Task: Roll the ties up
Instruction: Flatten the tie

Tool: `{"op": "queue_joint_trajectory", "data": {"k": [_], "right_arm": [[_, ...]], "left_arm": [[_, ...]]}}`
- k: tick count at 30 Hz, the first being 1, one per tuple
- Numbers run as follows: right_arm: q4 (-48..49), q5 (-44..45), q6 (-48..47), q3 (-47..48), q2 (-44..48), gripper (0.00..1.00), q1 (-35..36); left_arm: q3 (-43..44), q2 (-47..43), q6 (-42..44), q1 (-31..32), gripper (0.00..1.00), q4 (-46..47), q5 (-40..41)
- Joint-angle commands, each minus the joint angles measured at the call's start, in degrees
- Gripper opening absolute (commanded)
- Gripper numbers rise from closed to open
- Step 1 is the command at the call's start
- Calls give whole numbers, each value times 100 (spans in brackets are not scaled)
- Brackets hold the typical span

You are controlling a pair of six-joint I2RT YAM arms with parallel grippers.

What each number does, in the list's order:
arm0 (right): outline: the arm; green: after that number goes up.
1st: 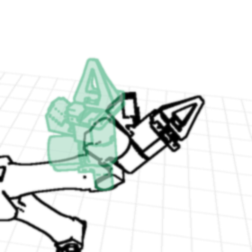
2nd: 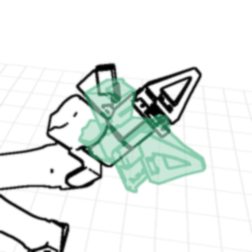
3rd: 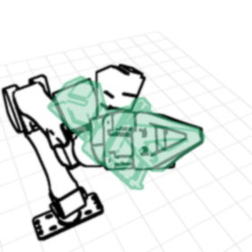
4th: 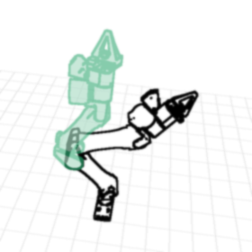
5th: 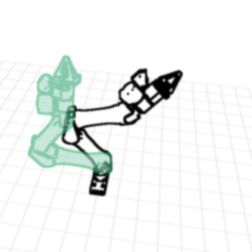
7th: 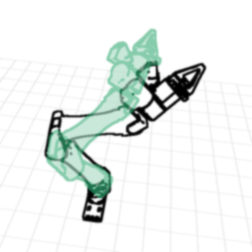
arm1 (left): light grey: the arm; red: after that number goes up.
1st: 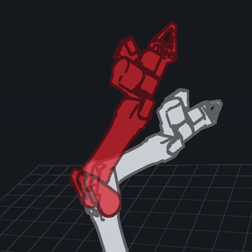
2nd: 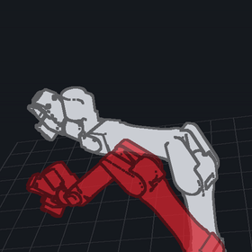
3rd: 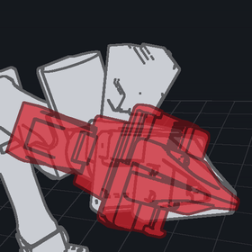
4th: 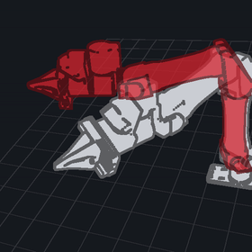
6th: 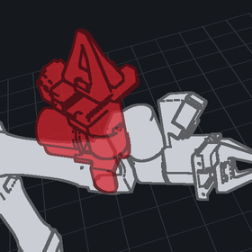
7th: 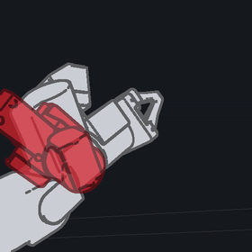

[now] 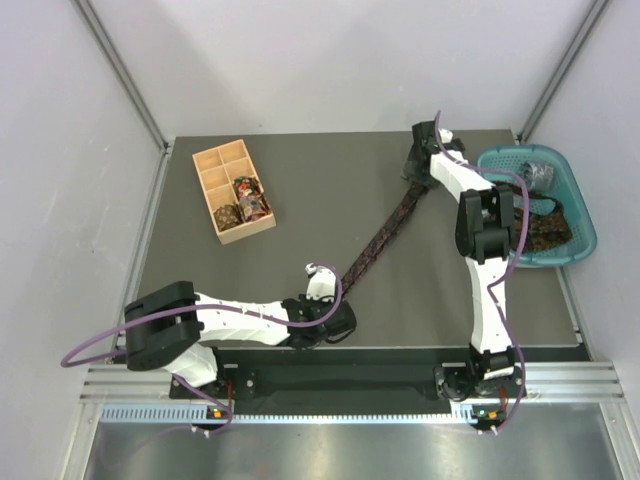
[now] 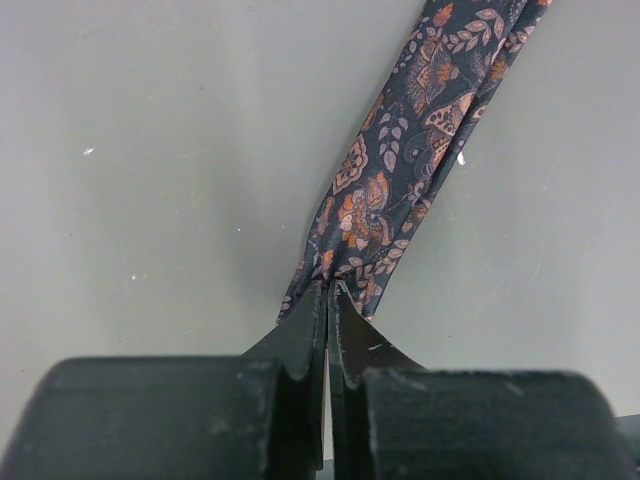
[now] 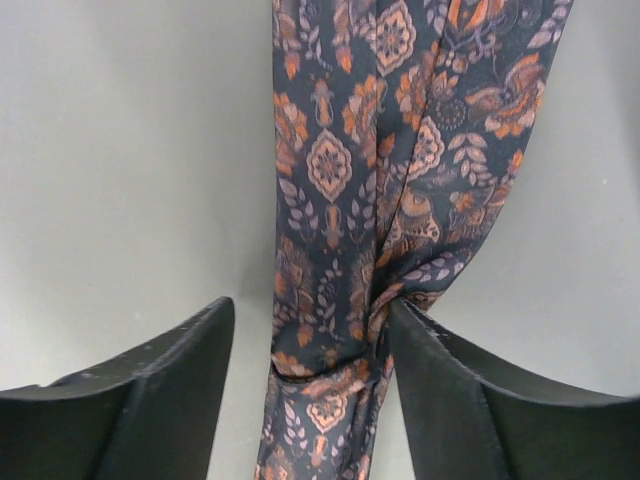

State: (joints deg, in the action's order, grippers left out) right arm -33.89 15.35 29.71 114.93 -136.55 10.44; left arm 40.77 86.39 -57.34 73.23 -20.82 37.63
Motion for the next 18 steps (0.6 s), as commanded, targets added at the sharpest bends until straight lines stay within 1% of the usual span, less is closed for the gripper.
{"op": "queue_joint_trajectory", "data": {"k": [1,5,6,8,9,12,14,18], "right_arm": [[-179,20,-53,187,-267,64,-191],[-302,160,-71,100,-109,64,-200],[-285,196,-80,-57,39,64,-209],[-110,170,-124,-356,259,78,-209],[143,178,-141,-732,556,88,-209],[566,196,-194,-1314,1050,89,-217],[489,170,-194,-1281,1078,87,-217],[15,337,-89,-982,981,84,-217]], "left_arm": [[-122,-60,-5,-2,0,-511,60],[-105,-184,100,7,0,-476,-1],[-105,-201,118,7,0,-467,-10],[-70,-210,170,7,0,-467,-36],[-70,-202,188,16,0,-458,-27],[-43,-193,241,16,0,-458,-36],[-34,-228,250,33,0,-458,-45],[-61,-342,259,77,0,-476,-45]]}}
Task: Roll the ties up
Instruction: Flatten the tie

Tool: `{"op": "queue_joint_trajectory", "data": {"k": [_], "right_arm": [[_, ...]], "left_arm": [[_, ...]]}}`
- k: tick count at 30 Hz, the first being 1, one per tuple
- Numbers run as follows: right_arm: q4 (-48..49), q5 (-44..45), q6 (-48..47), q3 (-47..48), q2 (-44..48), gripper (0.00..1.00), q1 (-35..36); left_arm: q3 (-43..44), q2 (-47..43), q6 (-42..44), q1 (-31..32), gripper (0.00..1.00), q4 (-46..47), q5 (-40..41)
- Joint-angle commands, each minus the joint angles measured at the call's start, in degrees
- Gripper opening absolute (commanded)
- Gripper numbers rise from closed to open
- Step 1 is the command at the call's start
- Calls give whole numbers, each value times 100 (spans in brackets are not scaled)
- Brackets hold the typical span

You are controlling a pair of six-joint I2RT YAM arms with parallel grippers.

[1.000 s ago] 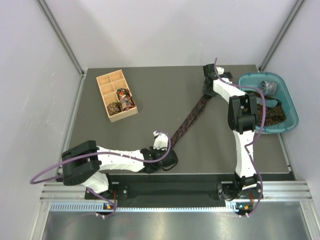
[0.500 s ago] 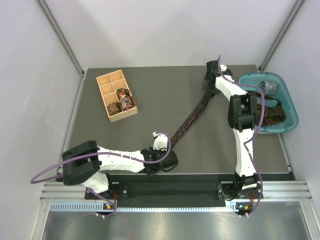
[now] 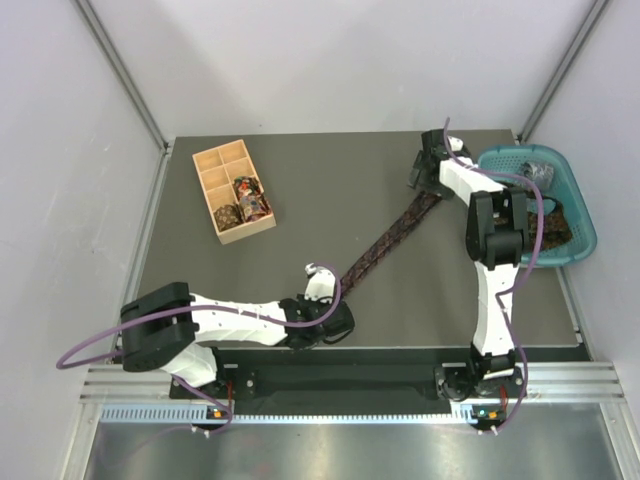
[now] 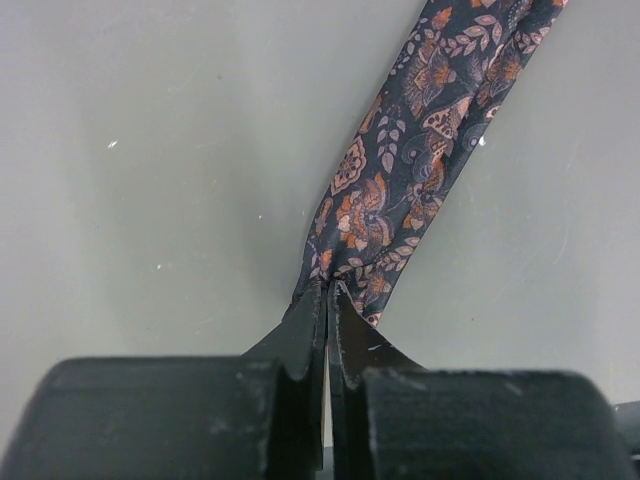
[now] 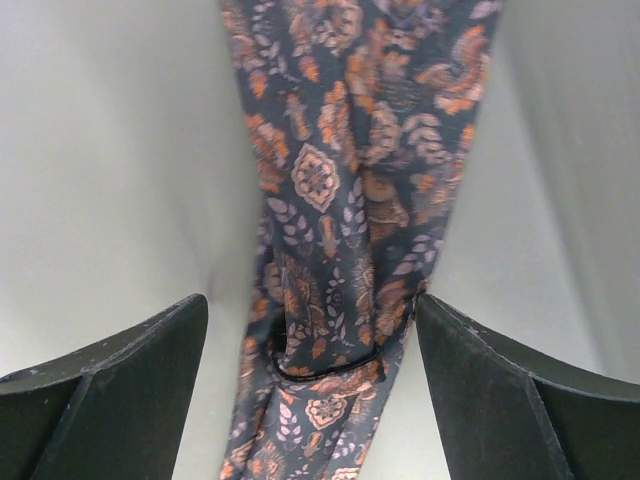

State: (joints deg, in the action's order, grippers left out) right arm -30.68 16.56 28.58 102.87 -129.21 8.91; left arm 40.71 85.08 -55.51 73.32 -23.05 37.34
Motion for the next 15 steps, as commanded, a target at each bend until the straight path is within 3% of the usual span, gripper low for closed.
{"op": "queue_joint_trajectory", "data": {"k": [1,8,15], "right_arm": [[-307,225,60,164,282,84,-64],[773,-302,-54,-838,1177,89,-82],[510,-241,8,-215,1188,84,-266]], "left_arm": [[-63,-228,75,68,0,-244,-16],[-19,-246,93,147,0,-253,27],[25,-220,31,209,0,-349,63]]}}
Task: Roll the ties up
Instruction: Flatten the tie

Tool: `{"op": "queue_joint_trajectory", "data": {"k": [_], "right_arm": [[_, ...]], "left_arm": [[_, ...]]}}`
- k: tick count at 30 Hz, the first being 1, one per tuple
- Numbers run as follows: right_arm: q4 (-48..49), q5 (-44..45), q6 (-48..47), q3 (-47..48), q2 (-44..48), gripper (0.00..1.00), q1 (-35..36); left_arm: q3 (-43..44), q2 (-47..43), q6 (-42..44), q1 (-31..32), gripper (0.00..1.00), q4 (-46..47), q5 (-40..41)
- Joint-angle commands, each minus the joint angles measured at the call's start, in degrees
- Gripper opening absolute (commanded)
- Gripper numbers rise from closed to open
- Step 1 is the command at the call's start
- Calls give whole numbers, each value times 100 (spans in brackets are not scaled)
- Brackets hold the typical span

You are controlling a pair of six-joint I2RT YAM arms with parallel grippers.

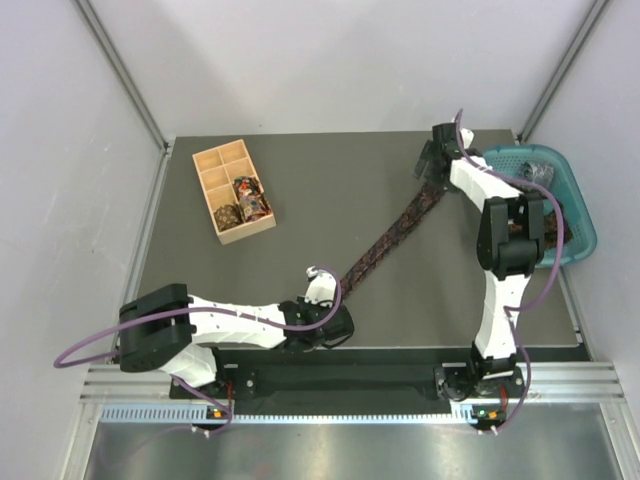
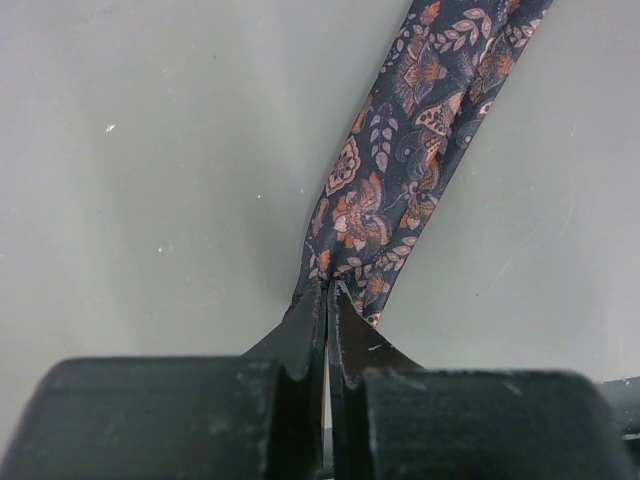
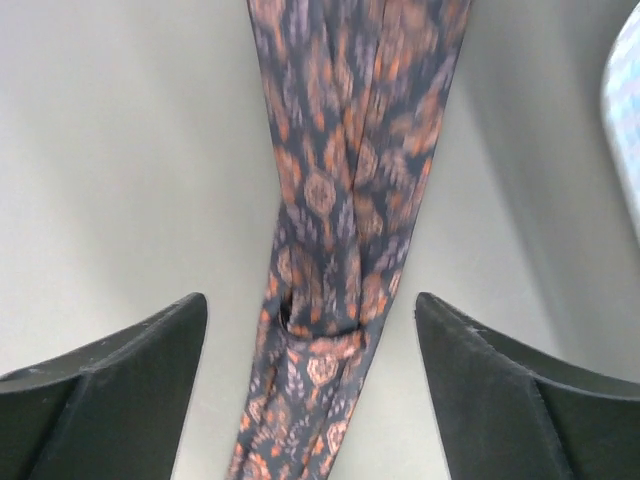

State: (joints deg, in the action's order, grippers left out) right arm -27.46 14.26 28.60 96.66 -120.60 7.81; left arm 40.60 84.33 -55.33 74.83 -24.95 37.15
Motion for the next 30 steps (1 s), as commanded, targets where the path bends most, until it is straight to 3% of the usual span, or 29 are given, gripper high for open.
{"op": "queue_joint_trajectory", "data": {"k": [1,5,8,14,25,29,30], "right_arm": [[163,41,5,476,283,80,-157],[-187,77,-109,1211,-286,74,-192],[-443,86,-162,1722,-770,76,-184],[-628,112,-118,2312,-1474,66,-175],[-743,550,58,2401,-1862,42,-175],[-489,744,32,2147,-1679,38,-166],[-471,762,6,2146,-1669,31,-175]], "left_arm": [[27,-154,-4,67,0,-159,91],[18,-181,-39,102,0,-159,65],[18,-172,-83,146,0,-168,65],[1,-119,-136,190,0,-159,73],[-26,-154,-162,243,0,-168,100],[-35,-154,-180,252,0,-159,109],[-52,-146,-180,260,0,-168,117]]}}
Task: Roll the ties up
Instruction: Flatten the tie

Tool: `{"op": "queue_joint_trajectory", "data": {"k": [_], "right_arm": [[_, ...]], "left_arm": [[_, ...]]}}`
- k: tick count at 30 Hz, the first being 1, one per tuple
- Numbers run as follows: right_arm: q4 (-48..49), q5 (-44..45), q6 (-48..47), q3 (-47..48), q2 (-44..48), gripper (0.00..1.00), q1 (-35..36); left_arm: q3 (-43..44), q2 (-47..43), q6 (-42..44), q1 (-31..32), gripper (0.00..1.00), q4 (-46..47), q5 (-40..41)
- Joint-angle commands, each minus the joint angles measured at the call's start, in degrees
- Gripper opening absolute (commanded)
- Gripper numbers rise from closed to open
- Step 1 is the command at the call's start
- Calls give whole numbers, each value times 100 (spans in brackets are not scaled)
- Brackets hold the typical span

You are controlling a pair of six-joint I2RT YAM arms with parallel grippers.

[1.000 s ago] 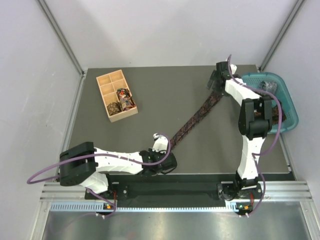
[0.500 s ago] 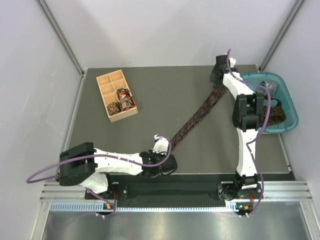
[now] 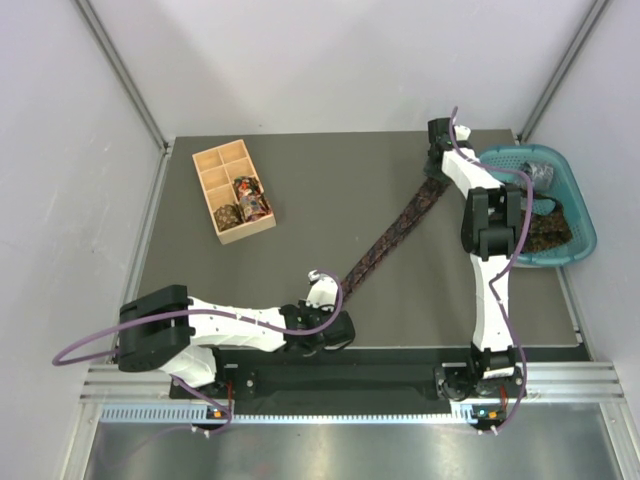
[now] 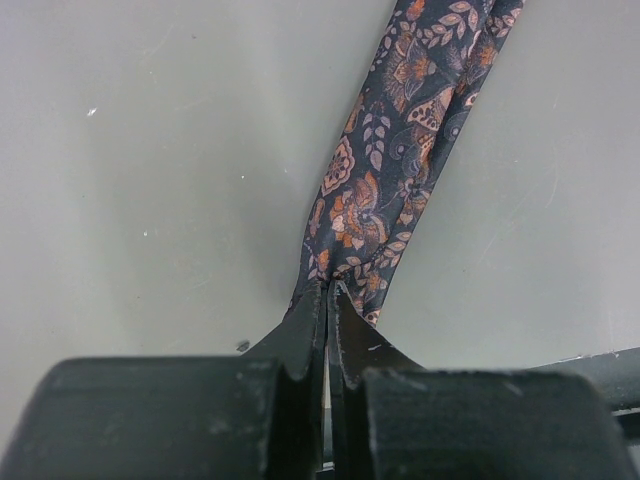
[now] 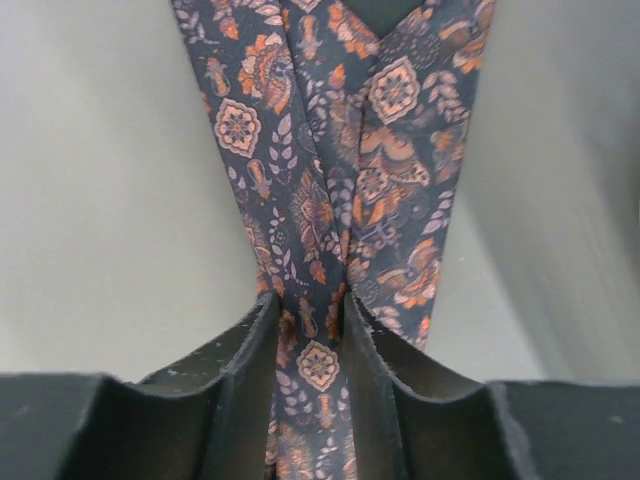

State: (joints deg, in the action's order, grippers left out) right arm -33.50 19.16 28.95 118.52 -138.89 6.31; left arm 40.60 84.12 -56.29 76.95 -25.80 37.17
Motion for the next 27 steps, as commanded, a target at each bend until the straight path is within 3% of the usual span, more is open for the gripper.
{"op": "queue_joint_trajectory", "data": {"k": [1,7,17,21,27], "right_arm": [[115,273,-38,13,160,29,-33],[159,404,-12,84,257,28,-24],[-8,748,181,31,327,33,-112],[-34,589,181,48,275,42,-173],[-17,563,190,13,327,40,-235]], "left_arm": [[-43,-124,-92,48,0,-83,115],[-26,-62,-127,57,0,-83,106],[-78,-18,-189,92,0,-74,115],[-87,-27,-207,92,0,-74,107],[-105,-71,-224,92,0,-100,115]]}}
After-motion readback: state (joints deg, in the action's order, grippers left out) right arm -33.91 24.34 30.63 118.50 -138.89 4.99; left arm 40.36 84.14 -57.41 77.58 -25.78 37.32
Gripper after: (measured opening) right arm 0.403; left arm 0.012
